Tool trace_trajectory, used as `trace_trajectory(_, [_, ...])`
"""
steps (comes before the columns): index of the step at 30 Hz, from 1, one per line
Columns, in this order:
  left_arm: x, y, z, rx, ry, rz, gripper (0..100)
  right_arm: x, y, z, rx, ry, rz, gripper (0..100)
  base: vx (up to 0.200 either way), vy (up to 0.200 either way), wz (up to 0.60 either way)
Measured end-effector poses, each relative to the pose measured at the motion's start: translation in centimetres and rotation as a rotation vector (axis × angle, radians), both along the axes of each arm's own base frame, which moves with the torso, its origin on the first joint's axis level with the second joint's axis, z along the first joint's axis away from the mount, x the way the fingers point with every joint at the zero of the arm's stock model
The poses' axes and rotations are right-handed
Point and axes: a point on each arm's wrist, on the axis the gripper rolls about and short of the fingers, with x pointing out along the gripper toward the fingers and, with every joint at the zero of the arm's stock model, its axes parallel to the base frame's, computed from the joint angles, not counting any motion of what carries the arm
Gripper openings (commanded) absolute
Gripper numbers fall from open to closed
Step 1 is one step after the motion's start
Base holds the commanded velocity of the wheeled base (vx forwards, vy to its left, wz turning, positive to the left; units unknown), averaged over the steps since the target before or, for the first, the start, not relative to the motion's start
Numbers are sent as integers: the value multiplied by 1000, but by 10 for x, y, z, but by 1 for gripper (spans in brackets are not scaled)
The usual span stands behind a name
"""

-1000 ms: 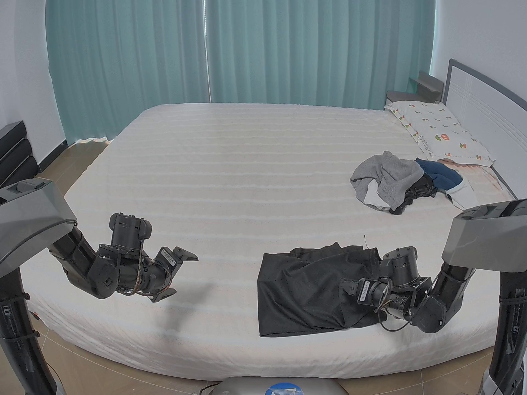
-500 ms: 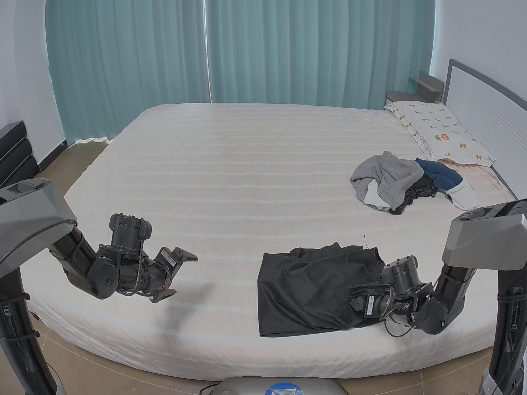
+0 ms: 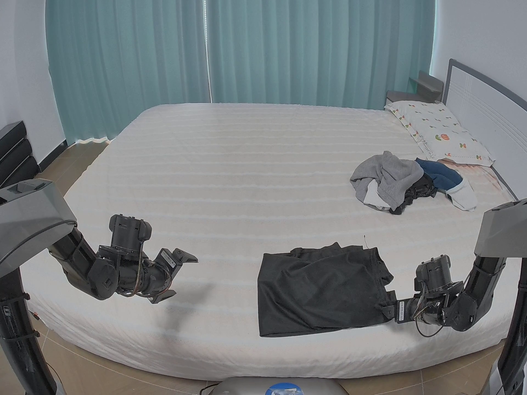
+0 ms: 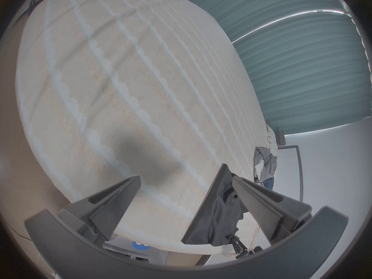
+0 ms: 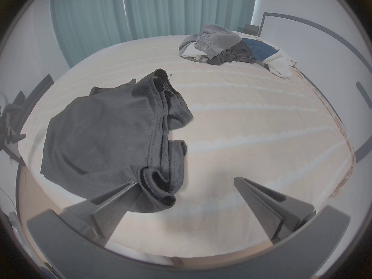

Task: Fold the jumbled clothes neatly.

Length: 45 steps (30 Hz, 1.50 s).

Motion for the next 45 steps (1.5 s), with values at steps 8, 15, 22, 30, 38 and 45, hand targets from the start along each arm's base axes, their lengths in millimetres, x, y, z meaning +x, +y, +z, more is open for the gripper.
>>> trace_trajectory(8, [0, 0, 0, -1, 0, 0, 100, -3, -10, 14, -10, -26, -18, 100, 0, 0, 0])
trace_trajectory(15, [1, 0, 1, -4, 0, 2, 100, 13, -11, 31, 92, -144, -96, 100, 0, 0, 0])
trace_trajectory(22, [1, 0, 1, -5, -2, 4, 100, 36, -4, 41, 334, -214, -163, 100, 143, 0, 0])
trace_trajectory(30, [1, 1, 1, -4, -3, 3, 100, 68, 7, 37, 679, -229, -141, 100, 100, 0, 0])
trace_trajectory(38, [0, 0, 0, 0, -2, -2, 100, 94, 8, 12, 746, -242, -147, 100, 0, 0, 0])
trace_trajectory(45, [-1, 0, 0, 1, -1, -3, 100, 98, 6, 1, 745, -230, -163, 0, 0, 0, 0])
